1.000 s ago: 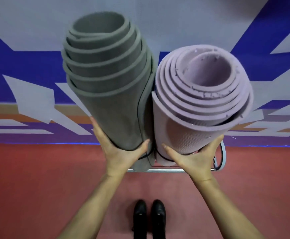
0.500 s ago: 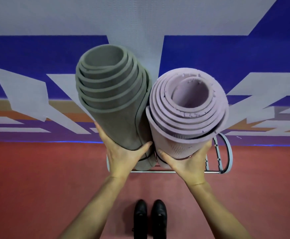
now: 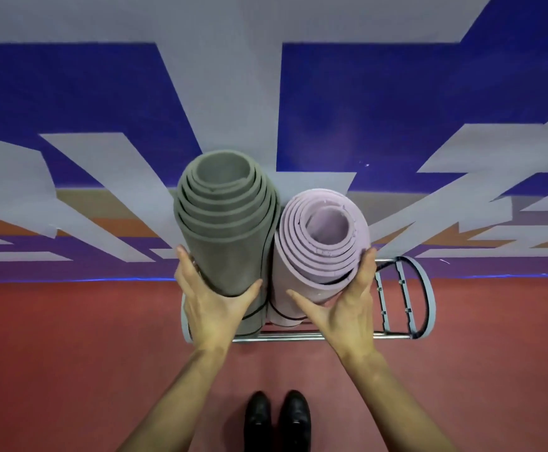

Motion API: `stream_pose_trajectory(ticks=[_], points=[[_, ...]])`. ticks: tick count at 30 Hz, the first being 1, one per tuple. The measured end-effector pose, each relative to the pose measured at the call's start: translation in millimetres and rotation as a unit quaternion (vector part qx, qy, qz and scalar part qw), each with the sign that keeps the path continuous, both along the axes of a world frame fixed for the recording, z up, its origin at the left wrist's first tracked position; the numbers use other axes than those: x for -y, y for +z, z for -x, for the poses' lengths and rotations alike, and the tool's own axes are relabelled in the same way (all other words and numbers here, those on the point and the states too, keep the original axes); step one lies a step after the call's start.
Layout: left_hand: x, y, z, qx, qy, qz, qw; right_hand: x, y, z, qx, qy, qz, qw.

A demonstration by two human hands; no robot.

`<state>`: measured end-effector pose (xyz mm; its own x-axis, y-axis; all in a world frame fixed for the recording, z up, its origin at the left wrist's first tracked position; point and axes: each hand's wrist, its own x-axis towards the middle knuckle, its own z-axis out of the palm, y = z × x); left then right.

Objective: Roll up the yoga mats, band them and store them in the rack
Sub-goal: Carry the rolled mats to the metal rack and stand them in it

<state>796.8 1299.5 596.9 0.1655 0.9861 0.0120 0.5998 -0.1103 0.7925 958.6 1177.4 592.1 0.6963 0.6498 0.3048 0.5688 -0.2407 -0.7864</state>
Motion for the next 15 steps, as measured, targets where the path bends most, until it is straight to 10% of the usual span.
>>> stream_pose_trajectory(ticks=[15], points=[[-28.6,61.5,-8.9,0.027,-0.101,-0.171,0.98,18.3,-19.9,-4.8,0.058,0.07,0.06,0.994]])
